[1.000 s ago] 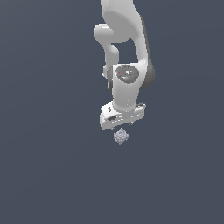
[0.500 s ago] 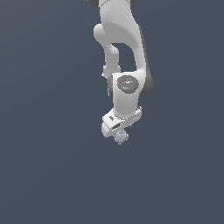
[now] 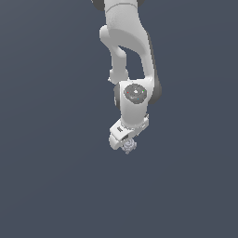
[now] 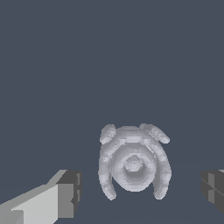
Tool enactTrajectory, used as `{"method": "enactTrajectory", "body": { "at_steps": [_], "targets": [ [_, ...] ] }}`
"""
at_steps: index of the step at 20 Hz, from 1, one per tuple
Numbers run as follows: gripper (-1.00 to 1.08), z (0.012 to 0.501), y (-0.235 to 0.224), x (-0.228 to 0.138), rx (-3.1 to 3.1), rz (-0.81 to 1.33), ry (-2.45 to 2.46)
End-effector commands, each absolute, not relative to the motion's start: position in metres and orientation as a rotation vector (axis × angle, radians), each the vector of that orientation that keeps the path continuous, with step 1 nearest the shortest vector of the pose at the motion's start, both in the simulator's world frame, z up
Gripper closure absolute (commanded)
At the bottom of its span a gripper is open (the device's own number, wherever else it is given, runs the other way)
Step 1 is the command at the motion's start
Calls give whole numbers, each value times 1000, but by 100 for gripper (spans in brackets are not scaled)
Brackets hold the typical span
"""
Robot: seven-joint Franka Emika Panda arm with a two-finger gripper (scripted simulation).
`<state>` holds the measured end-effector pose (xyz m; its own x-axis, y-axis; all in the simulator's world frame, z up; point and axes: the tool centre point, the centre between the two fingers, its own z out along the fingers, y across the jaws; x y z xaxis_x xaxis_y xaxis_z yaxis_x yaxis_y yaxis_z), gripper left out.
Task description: Pick up the object and move it to a goal position.
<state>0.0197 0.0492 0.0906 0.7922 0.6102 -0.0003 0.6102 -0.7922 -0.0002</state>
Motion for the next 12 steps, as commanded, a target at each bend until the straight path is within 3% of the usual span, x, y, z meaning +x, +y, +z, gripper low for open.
{"method": "enactTrajectory", "body": {
  "at_steps": [1,12],
  "targets": [
    [-92,91,49,20,-2974,1,-1013],
    [-92,50,49,19,-2972,0,-1019]
  ]
}}
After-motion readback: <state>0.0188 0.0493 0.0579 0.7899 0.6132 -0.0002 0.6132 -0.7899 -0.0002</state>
